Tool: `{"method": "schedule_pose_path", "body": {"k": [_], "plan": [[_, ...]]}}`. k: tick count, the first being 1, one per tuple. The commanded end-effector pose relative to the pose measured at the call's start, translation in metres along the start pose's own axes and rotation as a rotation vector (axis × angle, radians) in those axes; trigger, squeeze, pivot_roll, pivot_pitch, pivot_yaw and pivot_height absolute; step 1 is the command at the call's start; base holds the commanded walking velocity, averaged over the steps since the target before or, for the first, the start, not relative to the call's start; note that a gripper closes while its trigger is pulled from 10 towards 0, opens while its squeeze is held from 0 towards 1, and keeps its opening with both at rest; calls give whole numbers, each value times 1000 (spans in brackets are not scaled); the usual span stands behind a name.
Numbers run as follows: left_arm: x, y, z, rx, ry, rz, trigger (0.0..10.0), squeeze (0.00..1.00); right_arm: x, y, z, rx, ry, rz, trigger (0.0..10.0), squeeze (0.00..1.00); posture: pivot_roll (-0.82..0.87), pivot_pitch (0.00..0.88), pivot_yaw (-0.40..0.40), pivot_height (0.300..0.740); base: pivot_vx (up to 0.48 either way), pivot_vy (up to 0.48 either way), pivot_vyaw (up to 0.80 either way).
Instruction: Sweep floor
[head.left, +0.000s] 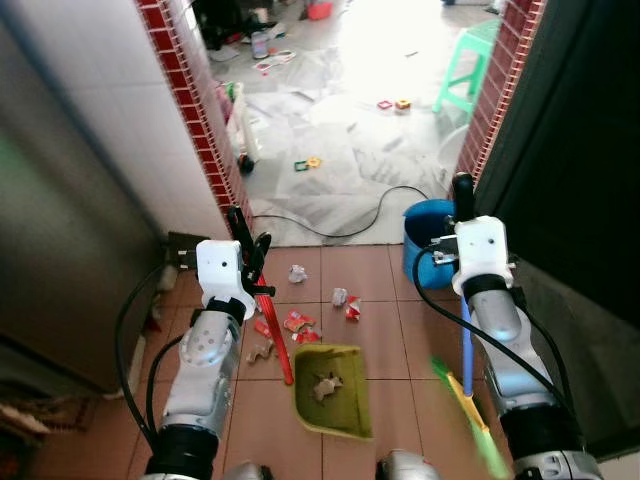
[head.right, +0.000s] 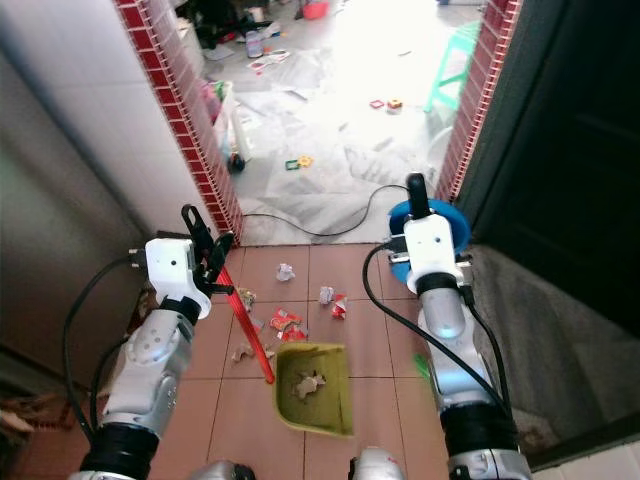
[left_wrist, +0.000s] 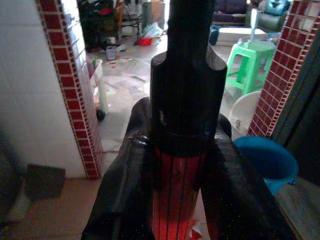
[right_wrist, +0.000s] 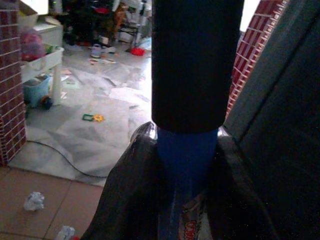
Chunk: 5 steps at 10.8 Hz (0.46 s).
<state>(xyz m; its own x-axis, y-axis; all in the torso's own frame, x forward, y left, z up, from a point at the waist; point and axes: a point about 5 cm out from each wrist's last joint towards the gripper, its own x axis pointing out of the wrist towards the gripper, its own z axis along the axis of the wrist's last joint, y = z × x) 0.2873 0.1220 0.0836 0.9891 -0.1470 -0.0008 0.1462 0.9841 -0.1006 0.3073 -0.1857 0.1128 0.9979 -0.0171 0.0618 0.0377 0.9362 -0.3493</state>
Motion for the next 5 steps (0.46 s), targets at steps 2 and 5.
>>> {"method": "schedule_pose_path", "body": {"k": [2,5], "plan": [[2,-5,9,-24,-57,21,10000,0,6,-5,16,-47,-72,38,10000,0,-217,0,8,740,0,0,0],[6,-21,4,-64,-54,10,10000,0,0,-17,17,-98,-75,63,10000,0,-274,0,-26,740,0,0,0]]}}
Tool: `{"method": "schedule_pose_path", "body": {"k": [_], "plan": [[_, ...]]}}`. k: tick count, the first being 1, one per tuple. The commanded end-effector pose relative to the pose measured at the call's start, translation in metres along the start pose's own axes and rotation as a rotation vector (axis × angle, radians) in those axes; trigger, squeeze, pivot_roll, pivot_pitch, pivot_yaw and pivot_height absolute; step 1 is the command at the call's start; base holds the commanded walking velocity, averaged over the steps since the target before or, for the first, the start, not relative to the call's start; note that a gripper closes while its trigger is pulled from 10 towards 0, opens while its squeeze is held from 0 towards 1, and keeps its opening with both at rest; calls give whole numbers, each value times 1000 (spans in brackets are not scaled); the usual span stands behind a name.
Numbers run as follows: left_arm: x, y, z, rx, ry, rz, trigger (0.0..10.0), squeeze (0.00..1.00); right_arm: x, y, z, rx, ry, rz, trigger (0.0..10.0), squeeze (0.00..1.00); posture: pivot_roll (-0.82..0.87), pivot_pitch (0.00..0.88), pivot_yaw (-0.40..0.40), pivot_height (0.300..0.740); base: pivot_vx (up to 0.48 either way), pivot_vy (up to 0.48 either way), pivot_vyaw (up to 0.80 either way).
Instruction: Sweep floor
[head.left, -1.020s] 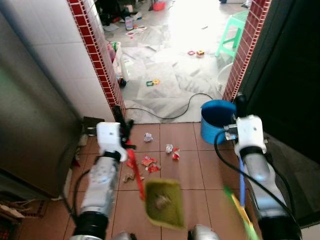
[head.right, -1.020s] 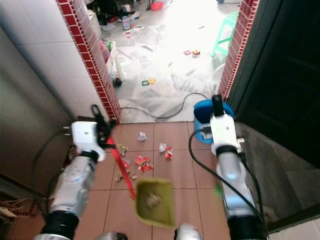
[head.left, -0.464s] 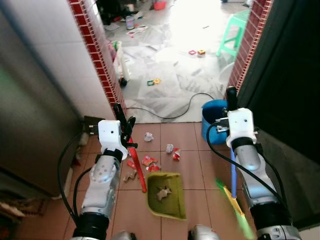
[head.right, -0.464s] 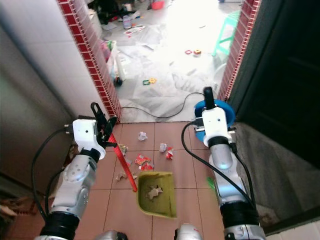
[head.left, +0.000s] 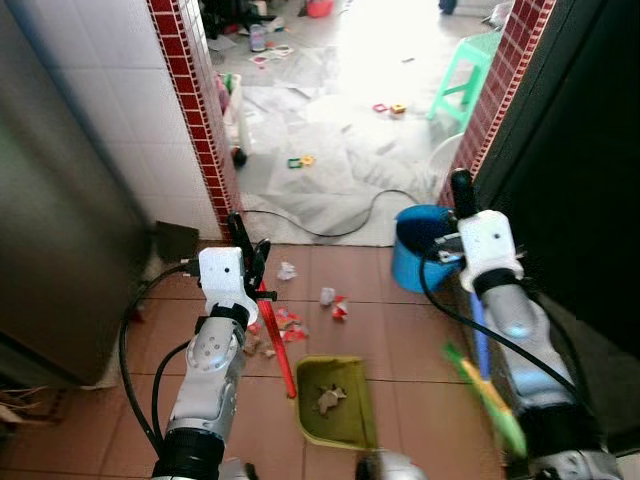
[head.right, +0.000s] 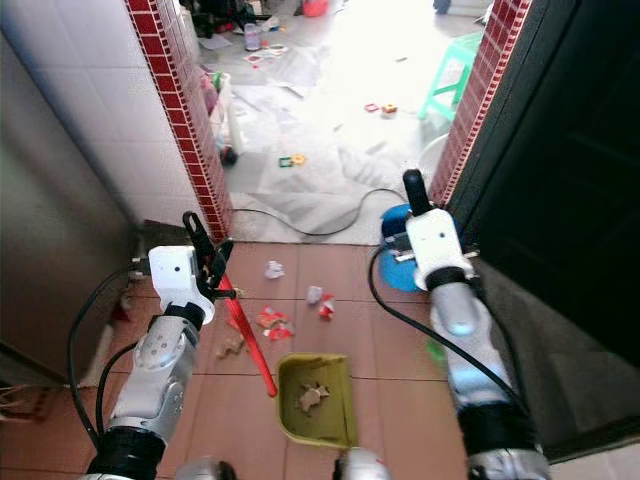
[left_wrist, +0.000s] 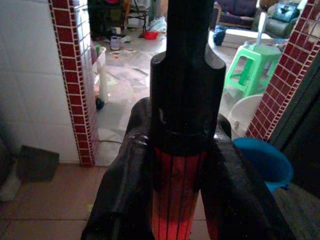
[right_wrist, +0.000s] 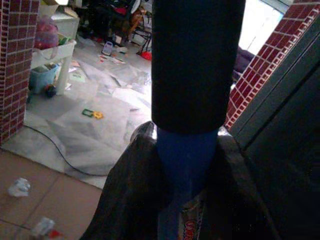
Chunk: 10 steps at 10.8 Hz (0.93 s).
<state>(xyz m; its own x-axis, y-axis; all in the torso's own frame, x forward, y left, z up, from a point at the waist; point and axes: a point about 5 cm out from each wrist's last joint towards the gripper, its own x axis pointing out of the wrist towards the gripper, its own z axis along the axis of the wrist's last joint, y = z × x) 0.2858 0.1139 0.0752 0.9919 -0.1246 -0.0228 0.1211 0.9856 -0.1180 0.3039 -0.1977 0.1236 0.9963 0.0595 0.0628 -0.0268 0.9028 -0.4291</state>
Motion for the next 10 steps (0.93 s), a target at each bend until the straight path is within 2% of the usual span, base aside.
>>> {"method": "schedule_pose_path", "body": {"k": [1,5,10], "plan": [[7,-21,12,-59,-71,-27,10000,0,2,-6,12,-29,-47,-2,10000,0,-295,0,-31,740,0,0,0],[15,-41,11,-110,-72,-33,10000,0,3,-23,20,-104,-63,29,10000,0,-352,0,-79,740,0,0,0],[18,-50,9,-147,-76,-15,10000,0,5,-30,27,-140,-71,65,10000,0,-376,0,-119,740,0,0,0]]}}
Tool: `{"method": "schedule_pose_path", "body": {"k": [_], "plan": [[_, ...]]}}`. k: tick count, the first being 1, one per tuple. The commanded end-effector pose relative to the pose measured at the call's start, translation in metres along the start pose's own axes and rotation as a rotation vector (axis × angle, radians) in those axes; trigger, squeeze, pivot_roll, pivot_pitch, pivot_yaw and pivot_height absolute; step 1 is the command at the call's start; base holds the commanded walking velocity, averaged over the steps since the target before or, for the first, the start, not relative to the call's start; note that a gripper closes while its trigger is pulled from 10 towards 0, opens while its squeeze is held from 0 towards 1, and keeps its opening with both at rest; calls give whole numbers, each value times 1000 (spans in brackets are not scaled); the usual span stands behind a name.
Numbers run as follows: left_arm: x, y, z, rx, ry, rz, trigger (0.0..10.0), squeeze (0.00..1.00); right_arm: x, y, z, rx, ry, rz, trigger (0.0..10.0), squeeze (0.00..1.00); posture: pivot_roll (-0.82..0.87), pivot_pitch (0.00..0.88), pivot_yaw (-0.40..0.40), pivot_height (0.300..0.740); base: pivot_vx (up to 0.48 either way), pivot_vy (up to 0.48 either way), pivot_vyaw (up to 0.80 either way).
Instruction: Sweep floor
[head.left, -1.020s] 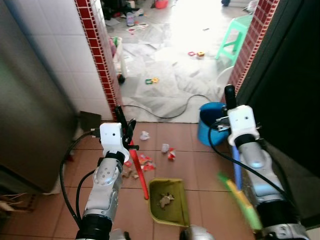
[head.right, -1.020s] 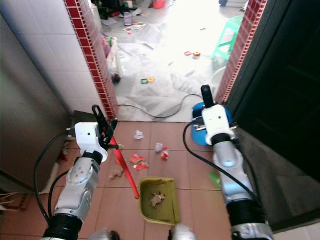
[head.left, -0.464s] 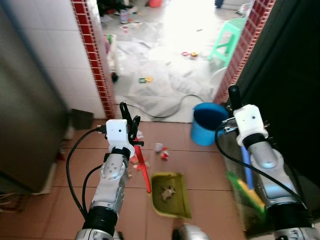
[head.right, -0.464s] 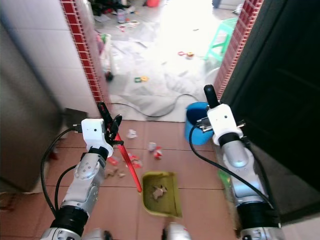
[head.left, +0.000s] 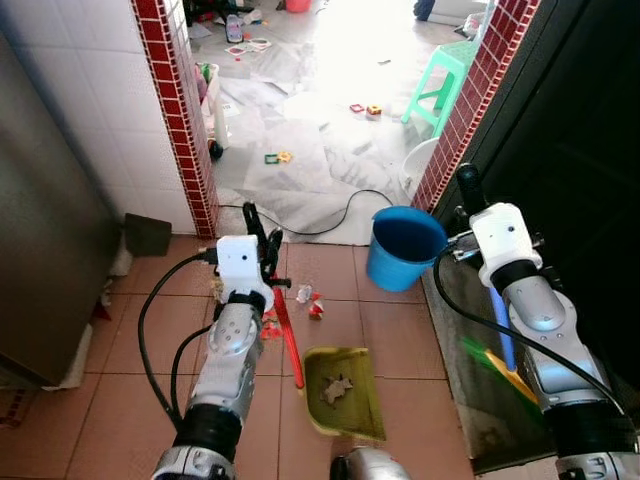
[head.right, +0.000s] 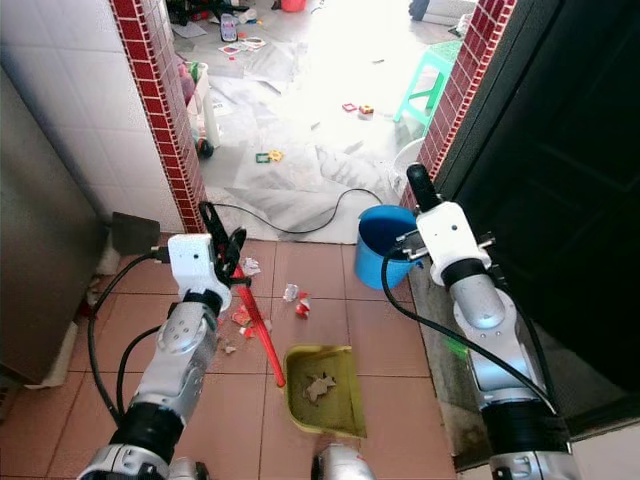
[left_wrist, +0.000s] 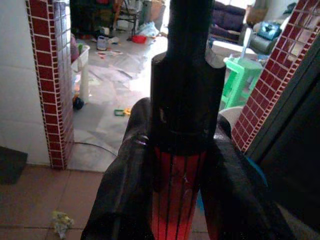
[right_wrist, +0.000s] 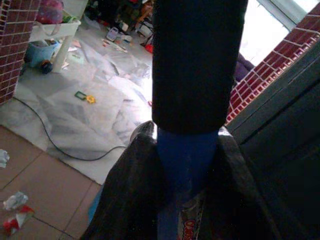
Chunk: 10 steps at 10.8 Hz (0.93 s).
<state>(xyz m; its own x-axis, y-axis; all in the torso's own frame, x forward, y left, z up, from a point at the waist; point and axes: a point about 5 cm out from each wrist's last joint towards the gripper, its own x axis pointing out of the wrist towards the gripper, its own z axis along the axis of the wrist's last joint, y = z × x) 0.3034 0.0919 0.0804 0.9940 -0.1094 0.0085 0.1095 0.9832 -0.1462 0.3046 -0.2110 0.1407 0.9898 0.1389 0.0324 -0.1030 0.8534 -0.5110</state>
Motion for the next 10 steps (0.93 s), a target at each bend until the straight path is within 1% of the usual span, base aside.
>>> {"method": "schedule_pose_path", "body": {"k": [1,3,5,6,7,9,10], "plan": [[-1,-32,4,-124,-43,-23,10000,0,5,-14,17,-60,-58,-18,10000,0,-380,0,-123,740,0,0,0],[1,-31,5,-125,-46,-23,10000,0,6,-12,18,-60,-61,-16,10000,0,-375,0,-117,740,0,0,0],[3,-24,11,-115,-67,-24,10000,0,7,-4,17,-12,-60,-41,10000,0,-354,0,-76,740,0,0,0],[5,-18,16,-100,-88,-29,10000,0,7,-3,13,62,-39,-100,10000,0,-344,0,-38,740,0,0,0],[6,-11,23,-91,-110,-28,10000,0,5,-7,5,150,2,-178,10000,0,-330,0,-3,740,0,0,0],[7,-7,29,-78,-125,-37,10000,0,3,-10,-1,216,27,-235,10000,0,-313,0,21,740,0,0,0],[9,1,32,-57,-124,-41,10000,0,4,-8,-4,281,36,-273,10000,0,-295,0,61,740,0,0,0]]}}
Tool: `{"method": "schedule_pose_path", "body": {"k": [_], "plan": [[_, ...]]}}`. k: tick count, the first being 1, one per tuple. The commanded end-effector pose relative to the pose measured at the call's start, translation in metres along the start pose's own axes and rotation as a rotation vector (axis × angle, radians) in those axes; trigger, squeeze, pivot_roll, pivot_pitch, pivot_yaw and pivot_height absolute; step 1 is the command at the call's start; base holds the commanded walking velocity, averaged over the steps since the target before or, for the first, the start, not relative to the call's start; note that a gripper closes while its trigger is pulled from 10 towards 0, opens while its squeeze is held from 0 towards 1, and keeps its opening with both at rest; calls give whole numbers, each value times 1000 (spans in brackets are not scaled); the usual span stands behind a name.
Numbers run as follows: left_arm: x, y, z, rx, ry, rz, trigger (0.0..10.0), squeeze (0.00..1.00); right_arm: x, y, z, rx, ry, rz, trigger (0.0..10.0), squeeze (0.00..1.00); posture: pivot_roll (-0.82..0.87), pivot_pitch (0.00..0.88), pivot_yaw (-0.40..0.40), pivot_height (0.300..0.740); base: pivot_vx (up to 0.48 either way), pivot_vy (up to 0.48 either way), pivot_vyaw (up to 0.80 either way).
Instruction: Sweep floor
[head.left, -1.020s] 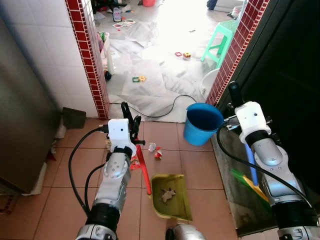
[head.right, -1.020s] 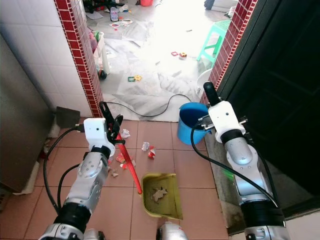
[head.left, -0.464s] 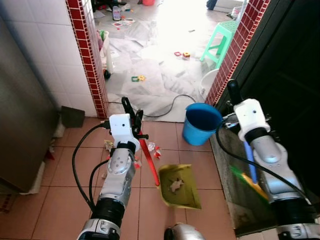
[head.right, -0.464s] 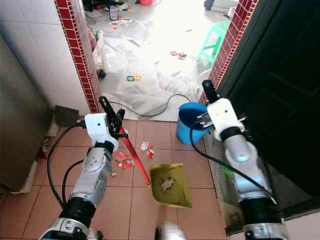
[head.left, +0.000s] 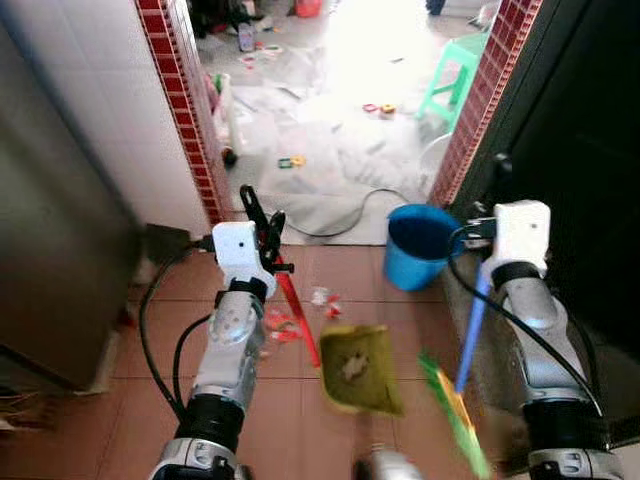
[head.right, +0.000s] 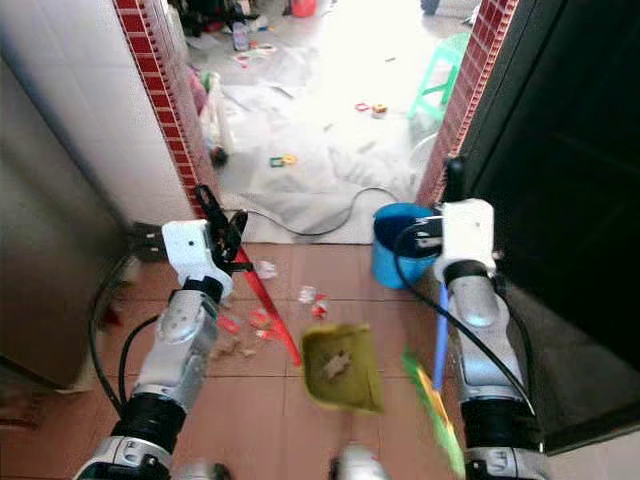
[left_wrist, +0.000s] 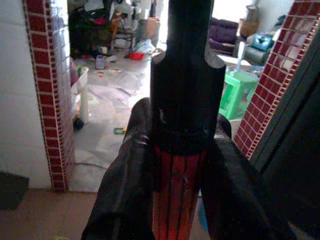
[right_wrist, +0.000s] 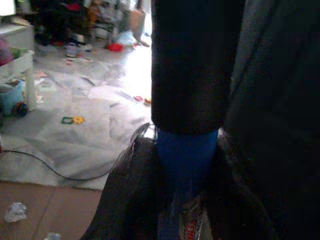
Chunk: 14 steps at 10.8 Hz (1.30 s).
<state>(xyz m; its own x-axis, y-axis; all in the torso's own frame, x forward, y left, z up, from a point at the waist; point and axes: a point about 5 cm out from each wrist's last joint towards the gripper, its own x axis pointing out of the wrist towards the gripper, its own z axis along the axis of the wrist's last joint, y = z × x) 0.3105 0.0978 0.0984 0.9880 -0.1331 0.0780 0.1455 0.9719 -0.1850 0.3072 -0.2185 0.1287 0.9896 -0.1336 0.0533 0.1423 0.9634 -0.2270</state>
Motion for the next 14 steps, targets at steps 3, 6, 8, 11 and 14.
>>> {"method": "schedule_pose_path", "body": {"k": [3,6,8,11,14], "plan": [[2,12,14,81,-47,-36,10000,0,4,8,3,128,-18,-49,10000,0,-261,0,112,740,0,0,0],[-14,31,19,140,-45,-46,10000,0,-5,11,-1,209,-15,-51,10000,0,-241,0,123,740,0,0,0],[-34,36,8,158,1,-56,10000,0,-23,9,-14,111,6,-11,10000,0,-235,0,122,740,0,0,0],[-39,22,10,92,-2,-85,10000,0,-23,12,-4,67,-44,16,10000,0,-230,0,132,740,0,0,454],[-36,19,11,72,18,-97,10000,0,-17,17,-2,52,-55,23,10000,0,-228,0,141,740,165,0,167]]}}
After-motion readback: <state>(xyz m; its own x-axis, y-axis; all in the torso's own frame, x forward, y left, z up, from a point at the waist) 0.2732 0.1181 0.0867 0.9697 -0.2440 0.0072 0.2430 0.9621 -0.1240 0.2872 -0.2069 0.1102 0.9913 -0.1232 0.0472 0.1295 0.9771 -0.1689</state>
